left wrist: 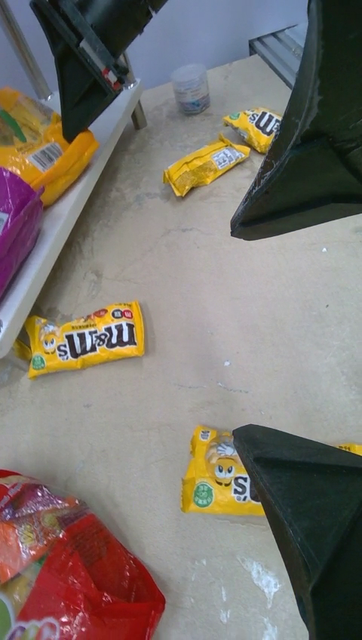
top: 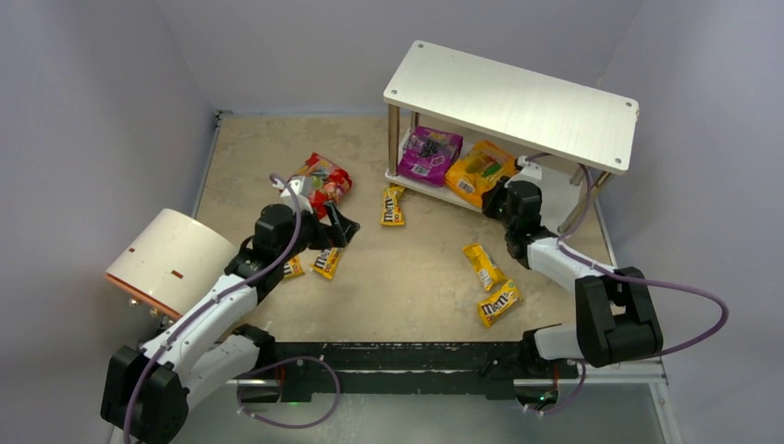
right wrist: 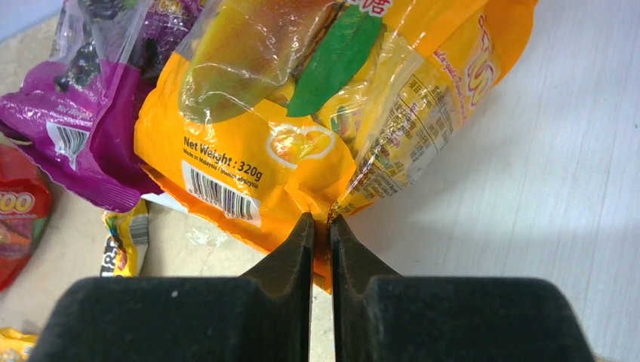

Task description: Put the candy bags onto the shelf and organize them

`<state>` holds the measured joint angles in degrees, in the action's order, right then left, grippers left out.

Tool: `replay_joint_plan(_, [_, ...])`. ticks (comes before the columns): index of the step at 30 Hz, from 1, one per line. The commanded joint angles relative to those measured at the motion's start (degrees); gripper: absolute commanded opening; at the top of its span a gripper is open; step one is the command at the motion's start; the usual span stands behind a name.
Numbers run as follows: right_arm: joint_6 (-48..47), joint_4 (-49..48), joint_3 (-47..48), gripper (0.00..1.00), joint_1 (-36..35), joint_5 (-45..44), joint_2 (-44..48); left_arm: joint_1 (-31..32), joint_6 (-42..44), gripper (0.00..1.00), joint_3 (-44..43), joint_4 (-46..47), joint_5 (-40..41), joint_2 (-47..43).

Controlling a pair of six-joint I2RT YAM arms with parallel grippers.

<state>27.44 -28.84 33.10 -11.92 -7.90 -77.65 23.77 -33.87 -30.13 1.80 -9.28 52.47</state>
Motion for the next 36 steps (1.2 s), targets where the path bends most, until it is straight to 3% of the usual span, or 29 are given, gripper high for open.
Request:
replay_joint_plan(1, [-8.8,2.8,3.5,0.06,0.2,4.0,-0.9,0.0,-1.7,1.0,-4.1,-3.3,5.3,2.4])
replay_joint_plan(6, [-13.6,7.9,5.6,0.04,0.2,9.4,-0.3,-1.0,-4.3,1.0,-9.1,-9.0,15.6,6.7])
replay_joint_plan(11, [-13.9,9.1,6.4,0.2,0.2,7.5,0.1,-7.1,-5.5,1.0,-11.1,-6.5,16.4,11.4])
replay_joint_plan(14, [-13.0,10.1,6.9,0.41,0.2,6.4,0.5,-13.4,-2.9,1.0,-14.9,-4.2,14.0,16.2])
replay_joint_plan(19, [-11.9,13.3,6.8,0.68,0.2,3.0,5.2,-16.0,5.5,1.0,-30.2,-7.4,18.9,27.3])
replay_joint_plan(22, [-10.5,15.0,4.3,0.98,0.2,2.9,9.7,-18.4,9.5,1.0,-37.3,-7.4,14.8,35.7])
replay_joint_plan(27, [-6.9,16.7,-1.1,0.99,0.2,7.5,18.7,-23.6,13.1,1.0,-47.3,-9.6,3.5,49.3])
replay_joint_plan(30, [-4.5,15.7,-4.9,0.99,0.1,16.5,24.3,-25.8,17.1,1.0,-51.3,-9.6,-6.3,55.9])
replay_joint_plan(32, [-4.1,16.5,-6.1,0.99,0.1,19.6,26.9,-26.1,21.1,1.0,-54.0,-10.9,-13.3,59.4])
replay_joint_plan(36, [-3.6,18.6,-6.2,0.99,0.1,22.9,29.7,-26.6,23.9,1.0,-55.0,-10.5,-19.4,63.1])
